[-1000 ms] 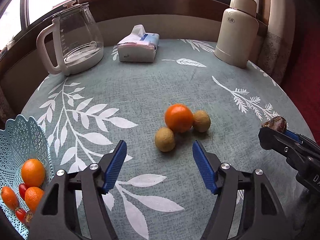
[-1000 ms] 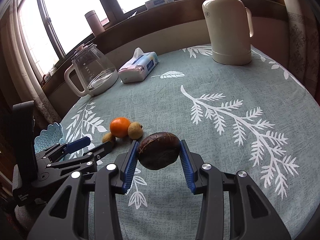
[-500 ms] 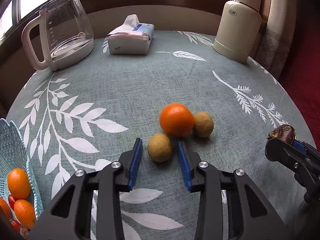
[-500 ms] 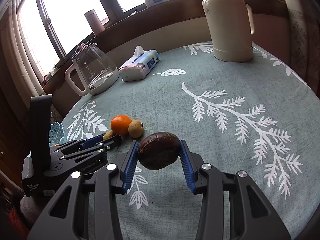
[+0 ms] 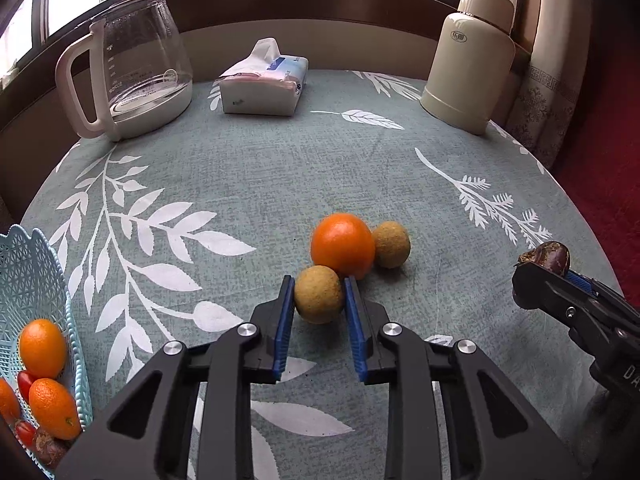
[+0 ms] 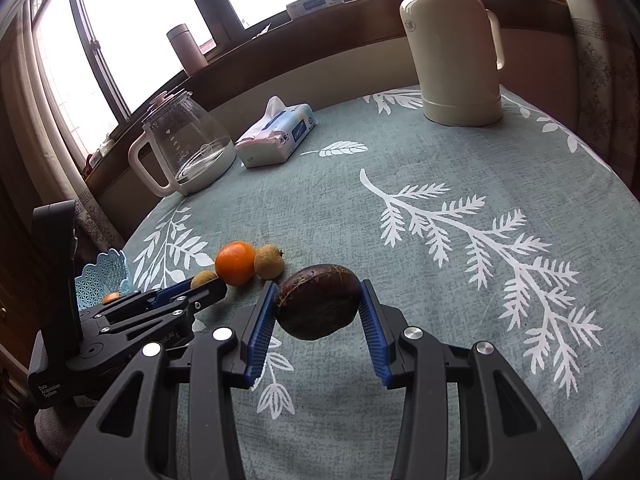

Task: Organize fruits
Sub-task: 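Close the left tool on the small yellow-brown fruit and lift it, then carry the yellow fruit over the basket with the left tool and release it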

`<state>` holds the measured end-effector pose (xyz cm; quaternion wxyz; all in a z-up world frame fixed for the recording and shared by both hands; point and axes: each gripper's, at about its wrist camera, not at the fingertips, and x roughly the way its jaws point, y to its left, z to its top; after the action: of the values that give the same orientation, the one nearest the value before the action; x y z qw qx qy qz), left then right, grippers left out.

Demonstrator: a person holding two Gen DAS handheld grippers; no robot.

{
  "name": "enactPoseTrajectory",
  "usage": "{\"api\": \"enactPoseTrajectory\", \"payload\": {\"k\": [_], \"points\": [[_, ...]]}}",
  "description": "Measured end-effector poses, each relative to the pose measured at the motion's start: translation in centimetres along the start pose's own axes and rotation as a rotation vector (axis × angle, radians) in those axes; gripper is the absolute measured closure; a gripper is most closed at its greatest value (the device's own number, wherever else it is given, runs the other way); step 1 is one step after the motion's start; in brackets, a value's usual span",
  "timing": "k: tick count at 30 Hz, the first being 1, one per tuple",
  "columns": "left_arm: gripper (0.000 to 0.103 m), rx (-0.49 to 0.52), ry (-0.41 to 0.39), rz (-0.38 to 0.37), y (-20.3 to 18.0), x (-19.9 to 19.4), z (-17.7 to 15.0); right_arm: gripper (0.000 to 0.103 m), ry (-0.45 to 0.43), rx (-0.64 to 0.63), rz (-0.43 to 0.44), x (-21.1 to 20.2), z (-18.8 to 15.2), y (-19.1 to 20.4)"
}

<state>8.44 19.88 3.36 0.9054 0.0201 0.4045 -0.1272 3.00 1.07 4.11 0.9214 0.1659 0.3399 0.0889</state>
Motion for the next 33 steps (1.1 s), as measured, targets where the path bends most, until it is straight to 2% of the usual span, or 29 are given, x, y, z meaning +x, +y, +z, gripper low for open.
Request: {"api": "enactPoseTrajectory", "payload": {"k": [15,25,33], "points": [[0.077,-0.064,-0.108,0.072,2.4,-6.0,-0.2,0.061,-0.012,-0.001,-0.008,-0.2,-0.1,-0.1],[0.077,-0.144,-0.160,0.156,6.6,-9.6,-1.4,0.061,-0.014,-0.011,-0.015,-0.2,-0.2,0.2],[0.077,-0.236,-0.160,0.240,11.1,-11.2,-3.2,0.061,-0.010,-0.012,-0.021,0.0,-0.3,0.2]]}}
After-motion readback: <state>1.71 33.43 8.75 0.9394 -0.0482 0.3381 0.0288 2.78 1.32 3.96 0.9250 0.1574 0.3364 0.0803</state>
